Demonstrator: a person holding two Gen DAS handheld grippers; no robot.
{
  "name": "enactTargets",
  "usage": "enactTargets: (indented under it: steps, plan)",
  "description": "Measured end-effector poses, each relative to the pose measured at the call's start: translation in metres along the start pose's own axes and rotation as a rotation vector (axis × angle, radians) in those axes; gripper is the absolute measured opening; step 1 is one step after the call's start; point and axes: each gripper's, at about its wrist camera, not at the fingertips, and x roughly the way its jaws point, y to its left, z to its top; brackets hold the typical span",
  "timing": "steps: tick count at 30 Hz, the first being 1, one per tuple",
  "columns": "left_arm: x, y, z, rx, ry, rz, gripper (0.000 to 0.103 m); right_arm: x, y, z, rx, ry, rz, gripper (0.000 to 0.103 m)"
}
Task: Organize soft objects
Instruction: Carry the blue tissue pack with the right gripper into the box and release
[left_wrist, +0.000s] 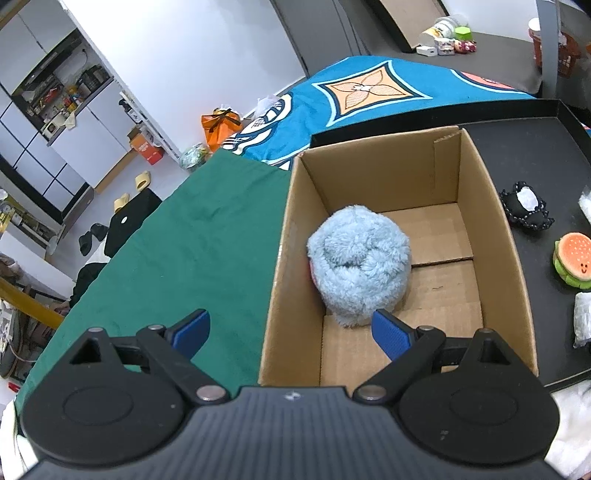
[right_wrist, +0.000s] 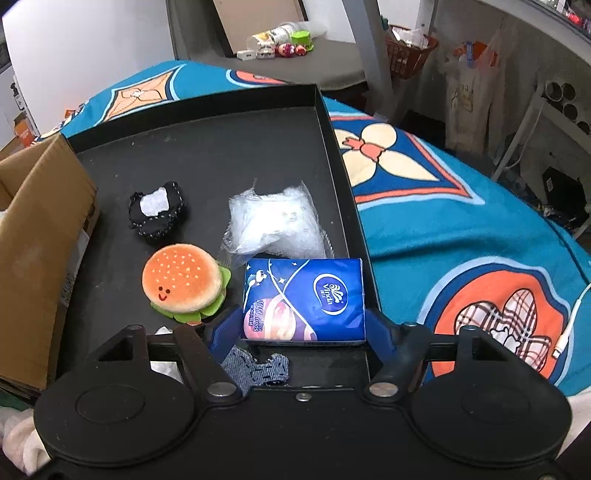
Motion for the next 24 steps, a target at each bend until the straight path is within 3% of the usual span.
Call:
enactTargets:
  steps: [24]
  plan:
    - [-0.002, 0.021, -0.006, -0.086, -0.015, -0.043, 0.093, -0.046, 0.023, 0.025, -0.024, -0.206, 0.100, 0.069]
